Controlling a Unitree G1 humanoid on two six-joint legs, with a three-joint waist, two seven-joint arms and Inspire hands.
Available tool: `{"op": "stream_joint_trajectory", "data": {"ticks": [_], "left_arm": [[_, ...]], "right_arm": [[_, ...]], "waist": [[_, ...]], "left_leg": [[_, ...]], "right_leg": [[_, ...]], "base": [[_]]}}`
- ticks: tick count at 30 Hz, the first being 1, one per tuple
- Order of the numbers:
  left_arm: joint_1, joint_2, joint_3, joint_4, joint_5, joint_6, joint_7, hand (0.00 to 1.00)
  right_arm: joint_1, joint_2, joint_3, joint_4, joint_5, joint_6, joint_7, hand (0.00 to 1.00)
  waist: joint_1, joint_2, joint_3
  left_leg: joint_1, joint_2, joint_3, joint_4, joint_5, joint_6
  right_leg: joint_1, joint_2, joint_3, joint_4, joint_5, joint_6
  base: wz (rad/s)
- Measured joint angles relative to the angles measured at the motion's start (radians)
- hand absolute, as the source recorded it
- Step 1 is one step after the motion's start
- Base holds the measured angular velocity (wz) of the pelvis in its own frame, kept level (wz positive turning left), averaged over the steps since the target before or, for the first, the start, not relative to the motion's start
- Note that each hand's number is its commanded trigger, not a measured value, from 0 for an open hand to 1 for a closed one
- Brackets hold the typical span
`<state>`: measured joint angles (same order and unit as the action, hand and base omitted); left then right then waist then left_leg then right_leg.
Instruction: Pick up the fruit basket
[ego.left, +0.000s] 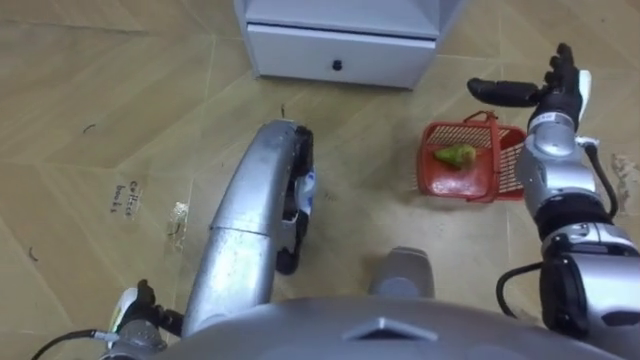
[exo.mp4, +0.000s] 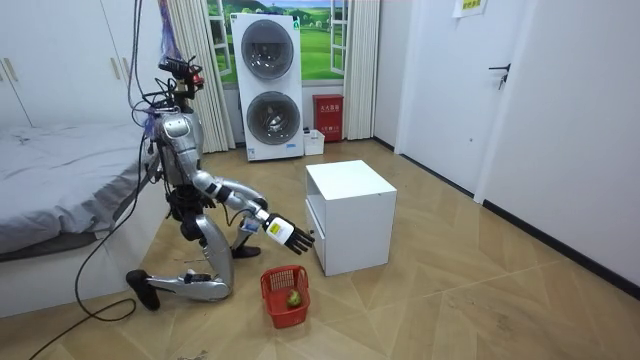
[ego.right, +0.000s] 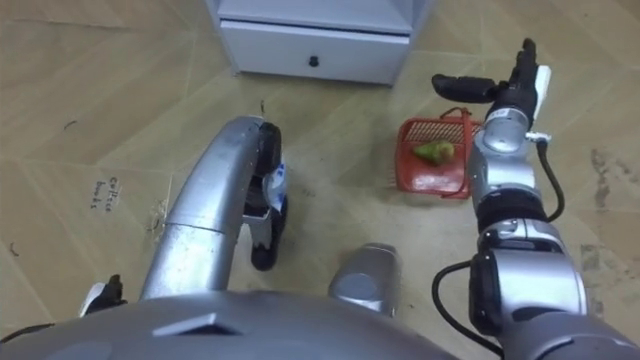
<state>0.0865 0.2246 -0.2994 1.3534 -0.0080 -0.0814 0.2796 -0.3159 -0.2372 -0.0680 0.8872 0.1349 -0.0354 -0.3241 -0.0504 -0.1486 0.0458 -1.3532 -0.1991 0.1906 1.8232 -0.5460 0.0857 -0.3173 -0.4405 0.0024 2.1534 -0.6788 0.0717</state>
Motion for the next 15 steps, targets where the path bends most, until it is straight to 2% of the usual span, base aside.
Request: {"op": "stream_joint_trajectory", "data": {"ticks": [1, 2, 4, 6, 12, 15], "left_arm": [[-0.001, -0.005, 0.0, -0.005, 0.0, -0.001, -0.001, 0.0], [-0.003, -0.01, -0.001, -0.012, 0.0, -0.003, -0.006, 0.0], [-0.004, -0.012, -0.002, -0.016, 0.0, -0.003, -0.018, 0.0], [-0.007, -0.012, -0.007, -0.016, 0.0, -0.002, -0.041, 0.0], [-0.01, -0.011, -0.035, -0.018, 0.0, -0.001, -0.086, 0.0], [-0.012, -0.011, -0.045, -0.02, 0.0, 0.0, -0.1, 0.0]], "right_arm": [[0.0, -0.003, 0.007, 0.0, 0.0, -0.002, 0.0, 0.0], [0.001, -0.004, 0.021, 0.001, 0.003, -0.002, 0.001, 0.0], [0.01, -0.005, 0.037, 0.005, 0.006, -0.004, 0.006, 0.0], [0.021, -0.017, 0.05, 0.014, 0.001, -0.008, 0.02, 0.0], [0.021, -0.037, 0.09, 0.045, -0.024, -0.009, 0.049, 0.0], [0.021, -0.051, 0.108, 0.052, -0.023, -0.009, 0.057, 0.0]], "waist": [[0.005, 0.008, 0.0016], [0.005, 0.014, -0.0005], [0.002, 0.019, -0.0005], [0.002, 0.022, -0.0005], [0.007, 0.028, -0.0011], [0.028, 0.035, 0.0002]], "left_leg": [[-0.006, 0.013, 0.001, 0.0, 0.001, -0.004], [-0.014, 0.03, 0.004, -0.011, 0.006, -0.014], [-0.016, 0.048, 0.007, -0.023, 0.012, -0.024], [-0.016, 0.06, 0.011, -0.037, 0.018, -0.035], [-0.016, 0.085, 0.021, -0.053, 0.024, -0.046], [-0.019, 0.097, 0.025, -0.055, 0.024, -0.046]], "right_leg": [[-0.009, 0.01, -0.003, 0.004, -0.002, -0.001], [-0.032, 0.021, -0.001, 0.01, -0.003, -0.004], [-0.04, 0.026, -0.006, 0.013, -0.005, -0.007], [-0.054, 0.03, -0.005, 0.017, -0.005, -0.008], [-0.086, 0.042, 0.003, 0.028, -0.006, -0.009], [-0.1, 0.042, 0.014, 0.032, -0.006, -0.009]], "base": [[0.06], [0.05], [0.06], [0.0], [-0.01], [-0.06]]}}
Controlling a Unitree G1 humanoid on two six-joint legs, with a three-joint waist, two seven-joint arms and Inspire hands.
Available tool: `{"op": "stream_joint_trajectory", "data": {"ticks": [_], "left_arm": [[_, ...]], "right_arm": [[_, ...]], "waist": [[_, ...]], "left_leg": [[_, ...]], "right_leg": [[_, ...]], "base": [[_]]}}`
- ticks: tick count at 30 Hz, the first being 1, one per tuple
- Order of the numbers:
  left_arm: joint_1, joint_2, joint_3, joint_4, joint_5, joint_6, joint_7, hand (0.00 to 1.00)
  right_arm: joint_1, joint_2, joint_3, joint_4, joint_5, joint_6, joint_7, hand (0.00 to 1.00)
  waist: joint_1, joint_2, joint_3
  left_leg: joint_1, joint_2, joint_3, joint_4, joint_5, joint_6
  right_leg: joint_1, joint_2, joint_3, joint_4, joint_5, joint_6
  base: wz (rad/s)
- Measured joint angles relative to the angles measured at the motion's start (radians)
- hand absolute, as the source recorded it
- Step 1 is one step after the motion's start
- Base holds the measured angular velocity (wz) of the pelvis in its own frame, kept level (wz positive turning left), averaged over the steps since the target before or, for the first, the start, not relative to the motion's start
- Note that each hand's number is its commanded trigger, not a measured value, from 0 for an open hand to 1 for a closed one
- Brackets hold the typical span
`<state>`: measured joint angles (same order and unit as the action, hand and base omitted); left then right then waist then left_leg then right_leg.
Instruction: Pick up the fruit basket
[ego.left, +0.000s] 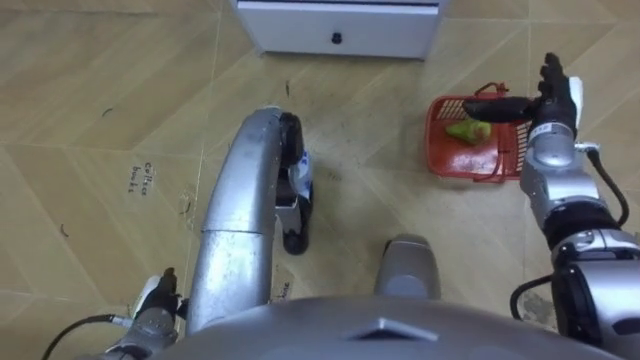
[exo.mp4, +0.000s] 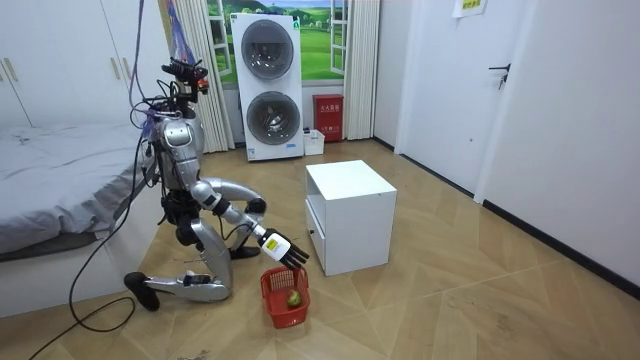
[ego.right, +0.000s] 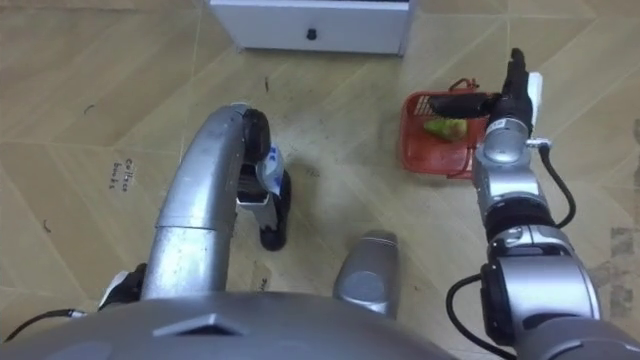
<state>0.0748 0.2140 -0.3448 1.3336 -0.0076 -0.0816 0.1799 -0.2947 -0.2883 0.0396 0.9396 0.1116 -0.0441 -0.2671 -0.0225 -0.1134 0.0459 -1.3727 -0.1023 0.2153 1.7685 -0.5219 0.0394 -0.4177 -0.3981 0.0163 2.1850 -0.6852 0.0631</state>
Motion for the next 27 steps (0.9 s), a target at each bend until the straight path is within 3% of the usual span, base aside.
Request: {"op": "stream_joint_trajectory", "data": {"ticks": [7, 10, 19, 27], "left_arm": [[-0.019, -0.001, -0.014, -0.023, 0.0, 0.03, -0.029, 0.0], [-0.024, -0.001, -0.019, -0.029, 0.0, 0.031, -0.041, 0.0], [-0.021, 0.001, -0.019, -0.03, 0.0, 0.033, -0.068, 0.0], [-0.021, 0.001, -0.022, -0.04, -0.001, 0.033, -0.085, 0.0]], "right_arm": [[-0.005, -0.017, 0.018, 0.061, 0.003, 0.002, 0.032, 0.0], [-0.005, -0.019, 0.025, 0.072, 0.006, 0.003, 0.04, 0.0], [-0.006, -0.04, 0.027, 0.126, 0.078, 0.003, 0.075, 0.0], [-0.018, -0.076, 0.028, 0.219, 0.165, 0.003, 0.098, 0.0]], "waist": [[0.029, 0.029, 0.0015], [0.031, 0.03, 0.0017], [0.035, 0.033, 0.0016], [0.061, 0.036, 0.0017]], "left_leg": [[-0.013, 0.009, 0.017, -0.009, 0.004, -0.002], [-0.014, 0.01, 0.031, -0.017, 0.006, 0.0], [-0.023, 0.025, 0.039, -0.021, 0.007, -0.001], [-0.035, 0.023, 0.056, -0.035, 0.012, -0.002]], "right_leg": [[-0.032, -0.006, 0.013, 0.01, -0.002, 0.0], [-0.043, -0.02, 0.022, 0.011, -0.002, 0.001], [-0.063, -0.018, 0.026, 0.013, -0.003, 0.002], [-0.089, -0.035, 0.037, 0.018, -0.004, 0.004]], "base": [[-0.02], [0.01], [0.0], [0.01]]}}
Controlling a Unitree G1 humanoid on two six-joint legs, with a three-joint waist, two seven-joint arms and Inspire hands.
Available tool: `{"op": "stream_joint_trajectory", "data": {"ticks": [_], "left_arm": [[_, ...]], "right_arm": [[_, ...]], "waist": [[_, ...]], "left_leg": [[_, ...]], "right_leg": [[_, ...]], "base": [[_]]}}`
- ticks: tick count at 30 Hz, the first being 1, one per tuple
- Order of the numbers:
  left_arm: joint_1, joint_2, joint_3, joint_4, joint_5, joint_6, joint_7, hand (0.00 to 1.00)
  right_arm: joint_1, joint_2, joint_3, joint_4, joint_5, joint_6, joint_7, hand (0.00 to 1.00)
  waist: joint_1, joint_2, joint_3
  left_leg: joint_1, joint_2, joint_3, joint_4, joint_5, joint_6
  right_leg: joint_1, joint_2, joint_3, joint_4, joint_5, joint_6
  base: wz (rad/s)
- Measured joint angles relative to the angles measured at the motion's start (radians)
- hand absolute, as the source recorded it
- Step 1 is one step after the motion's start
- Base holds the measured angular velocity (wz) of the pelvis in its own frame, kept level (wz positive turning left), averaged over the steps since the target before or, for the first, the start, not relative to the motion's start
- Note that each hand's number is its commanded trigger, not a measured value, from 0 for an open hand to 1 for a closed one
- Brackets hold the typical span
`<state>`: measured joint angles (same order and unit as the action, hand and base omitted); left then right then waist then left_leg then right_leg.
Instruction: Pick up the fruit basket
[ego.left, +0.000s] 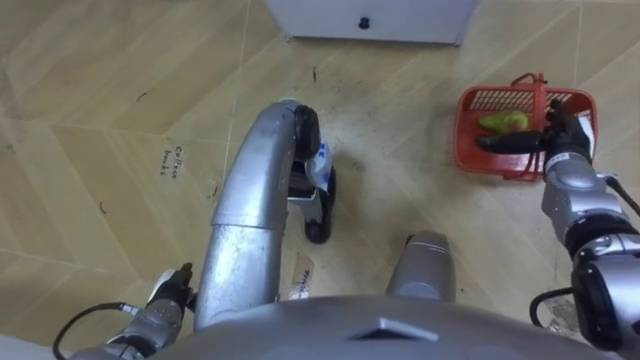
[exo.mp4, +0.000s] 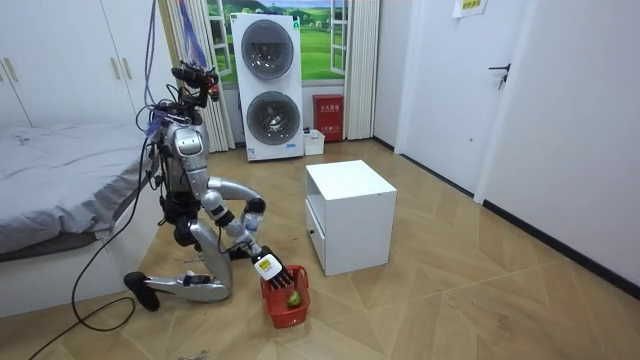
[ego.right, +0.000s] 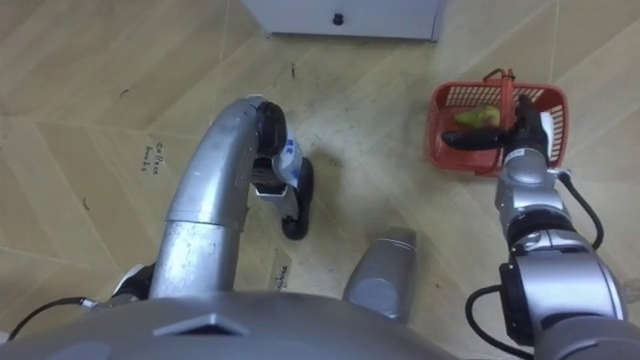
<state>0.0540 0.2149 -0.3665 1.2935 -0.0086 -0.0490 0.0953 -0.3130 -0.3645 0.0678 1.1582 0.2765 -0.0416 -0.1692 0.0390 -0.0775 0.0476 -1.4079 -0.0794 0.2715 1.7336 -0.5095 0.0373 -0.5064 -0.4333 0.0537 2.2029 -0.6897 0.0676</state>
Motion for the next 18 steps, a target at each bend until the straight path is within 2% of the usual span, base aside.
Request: {"op": "stream_joint_trajectory", "data": {"ticks": [4, 9, 10, 11, 12, 18], "left_arm": [[0.0, 0.0, -0.001, -0.002, 0.0, 0.0, -0.002, 0.0], [0.0, 0.001, -0.047, -0.008, -0.001, 0.0, -0.016, 0.0], [-0.001, 0.001, -0.053, -0.008, -0.001, 0.0, -0.016, 0.0], [-0.001, 0.001, -0.062, -0.01, -0.001, 0.0, -0.016, 0.0], [-0.001, 0.001, -0.07, -0.012, -0.001, 0.0, -0.016, 0.0], [-0.001, 0.001, -0.071, -0.023, -0.001, 0.0, -0.016, 0.0]], "right_arm": [[-0.022, -0.007, -0.001, 0.022, 0.025, 0.0, 0.0, 0.0], [-0.045, -0.011, -0.001, 0.045, 0.033, 0.0, -0.001, 0.01], [-0.045, -0.012, -0.001, 0.045, 0.033, 0.0, -0.001, 0.57], [-0.045, -0.013, 0.0, 0.046, 0.035, 0.0, -0.001, 0.75], [-0.045, -0.014, 0.0, 0.048, 0.038, 0.0, -0.001, 1.0], [-0.045, -0.014, 0.009, 0.053, 0.069, 0.0, -0.001, 1.0]], "waist": [[-0.002, 0.0, 0.0008], [-0.001, 0.003, 0.0009], [-0.001, 0.004, 0.0013], [-0.001, 0.007, 0.0026], [-0.001, 0.009, 0.0031], [0.0, 0.011, 0.0038]], "left_leg": [[-0.001, -0.003, 0.001, -0.001, 0.001, 0.0], [-0.001, -0.003, 0.002, -0.001, 0.004, 0.004], [-0.001, -0.003, 0.002, -0.001, 0.004, 0.004], [-0.001, -0.003, 0.002, -0.001, 0.004, 0.004], [-0.002, -0.002, 0.003, -0.001, 0.004, 0.004], [-0.006, -0.001, 0.004, -0.002, 0.004, 0.003]], "right_leg": [[0.005, -0.003, -0.002, -0.001, -0.002, 0.003], [0.002, -0.005, -0.005, 0.0, -0.002, 0.003], [0.001, -0.005, -0.005, 0.0, -0.002, 0.003], [0.001, -0.005, -0.005, 0.001, -0.002, 0.004], [0.0, -0.005, -0.005, 0.001, -0.002, 0.004], [0.0, -0.005, -0.005, -0.001, -0.002, 0.004]], "base": [[0.01], [0.0], [0.0], [0.0], [0.0], [0.0]]}}
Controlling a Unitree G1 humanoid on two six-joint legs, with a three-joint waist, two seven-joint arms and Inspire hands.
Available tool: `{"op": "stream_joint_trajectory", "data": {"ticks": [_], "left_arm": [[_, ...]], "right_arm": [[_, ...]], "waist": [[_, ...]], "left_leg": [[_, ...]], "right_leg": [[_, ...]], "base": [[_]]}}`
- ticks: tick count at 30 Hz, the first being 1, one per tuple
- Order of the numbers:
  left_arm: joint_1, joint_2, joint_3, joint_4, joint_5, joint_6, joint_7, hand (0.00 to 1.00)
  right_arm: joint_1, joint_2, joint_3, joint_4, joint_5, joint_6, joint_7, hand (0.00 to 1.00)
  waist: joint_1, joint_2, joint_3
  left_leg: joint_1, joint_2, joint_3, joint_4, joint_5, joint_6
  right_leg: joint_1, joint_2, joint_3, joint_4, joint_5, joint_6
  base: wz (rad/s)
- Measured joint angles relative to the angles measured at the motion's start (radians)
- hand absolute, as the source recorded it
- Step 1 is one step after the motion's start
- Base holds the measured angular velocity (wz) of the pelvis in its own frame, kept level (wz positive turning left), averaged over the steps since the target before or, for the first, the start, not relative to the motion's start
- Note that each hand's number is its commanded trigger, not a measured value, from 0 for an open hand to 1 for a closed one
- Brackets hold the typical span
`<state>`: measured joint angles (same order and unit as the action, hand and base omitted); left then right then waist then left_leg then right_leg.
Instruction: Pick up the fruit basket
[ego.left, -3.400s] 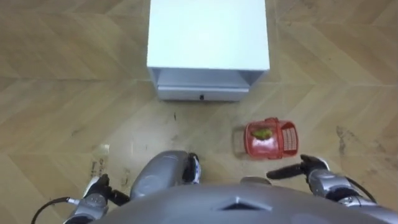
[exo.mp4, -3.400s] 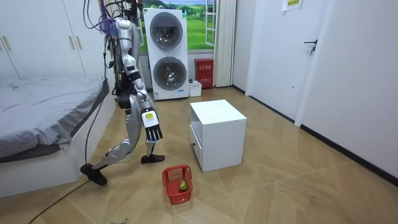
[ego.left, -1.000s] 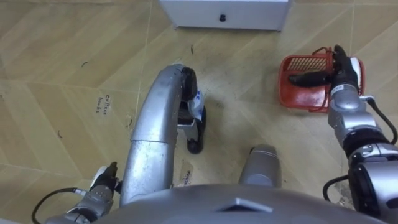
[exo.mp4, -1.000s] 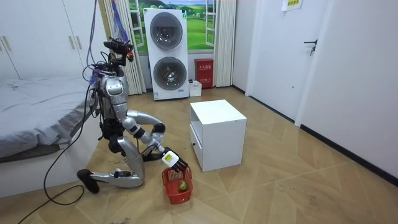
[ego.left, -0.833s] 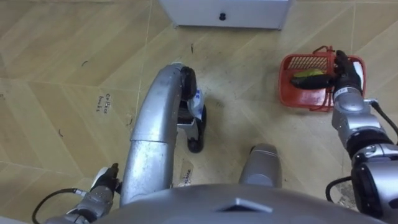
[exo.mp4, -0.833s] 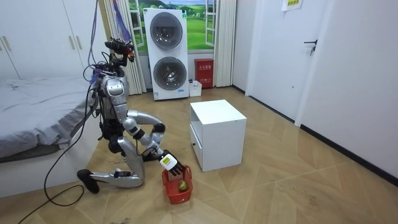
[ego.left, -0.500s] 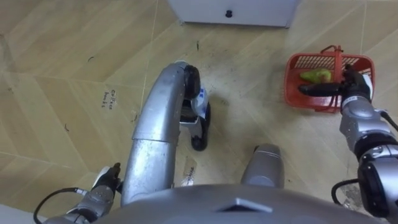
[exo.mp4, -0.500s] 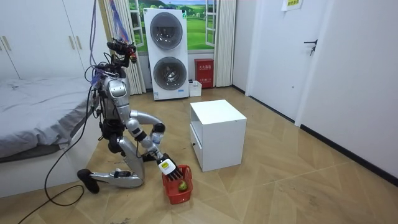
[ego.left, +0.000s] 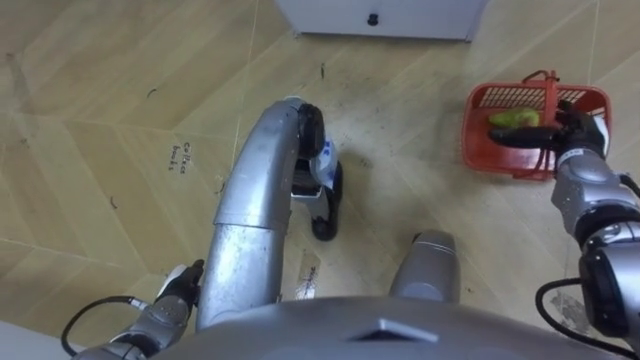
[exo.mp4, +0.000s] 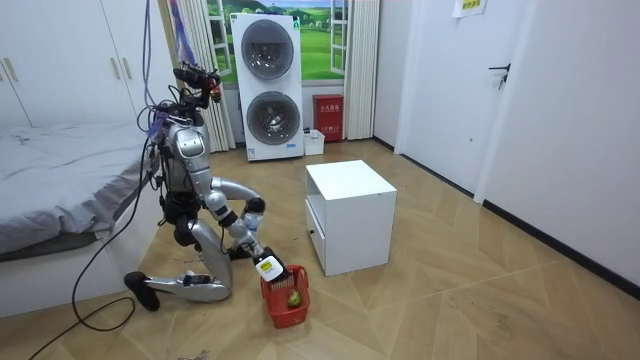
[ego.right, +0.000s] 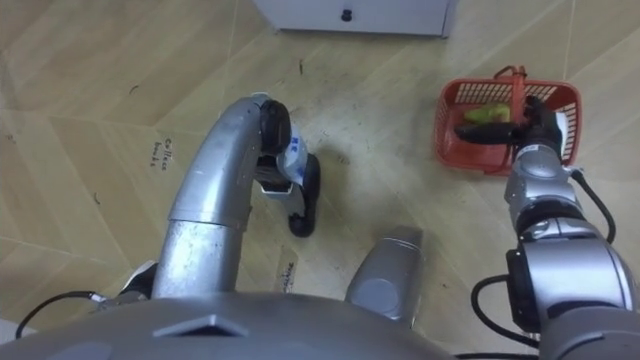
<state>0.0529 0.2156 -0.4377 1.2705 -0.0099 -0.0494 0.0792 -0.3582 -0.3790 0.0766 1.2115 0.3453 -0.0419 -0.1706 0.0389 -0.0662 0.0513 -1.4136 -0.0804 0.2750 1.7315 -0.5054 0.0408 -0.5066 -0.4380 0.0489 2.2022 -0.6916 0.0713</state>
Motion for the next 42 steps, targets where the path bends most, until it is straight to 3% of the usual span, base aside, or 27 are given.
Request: {"op": "stream_joint_trajectory", "data": {"ticks": [25, 35, 40, 42], "left_arm": [[-0.007, 0.003, 0.0, -0.017, 0.0, 0.003, -0.032, 0.0], [-0.08, 0.003, 0.046, -0.014, 0.001, 0.008, -0.053, 0.0], [-0.103, 0.004, 0.062, -0.01, 0.005, 0.015, -0.054, 0.0], [-0.126, 0.004, 0.077, 0.007, 0.004, 0.022, -0.054, 0.0]], "right_arm": [[0.005, -0.006, 0.021, 0.042, -0.003, 0.0, 0.021, 1.0], [0.006, -0.018, 0.02, 0.037, -0.051, 0.0, 0.028, 1.0], [0.006, -0.016, 0.021, 0.019, -0.075, 0.001, 0.043, 1.0], [0.008, -0.013, 0.02, 0.015, -0.102, 0.003, 0.041, 1.0]], "waist": [[0.017, -0.007, 0.0039], [0.011, -0.011, 0.0057], [-0.008, -0.021, 0.0097], [-0.02, -0.023, 0.0098]], "left_leg": [[0.0, -0.001, -0.005, 0.006, 0.001, 0.0], [0.007, -0.002, -0.011, 0.029, 0.001, 0.02], [0.013, -0.003, -0.021, 0.049, -0.006, 0.033], [0.013, -0.01, -0.036, 0.064, -0.011, 0.041]], "right_leg": [[0.008, 0.006, -0.002, 0.003, 0.0, 0.0], [0.04, 0.013, 0.001, 0.004, 0.0, 0.0], [0.066, 0.024, -0.004, 0.002, 0.0, -0.001], [0.09, 0.035, -0.026, -0.006, -0.001, -0.003]], "base": [[0.0], [-0.01], [-0.03], [0.06]]}}
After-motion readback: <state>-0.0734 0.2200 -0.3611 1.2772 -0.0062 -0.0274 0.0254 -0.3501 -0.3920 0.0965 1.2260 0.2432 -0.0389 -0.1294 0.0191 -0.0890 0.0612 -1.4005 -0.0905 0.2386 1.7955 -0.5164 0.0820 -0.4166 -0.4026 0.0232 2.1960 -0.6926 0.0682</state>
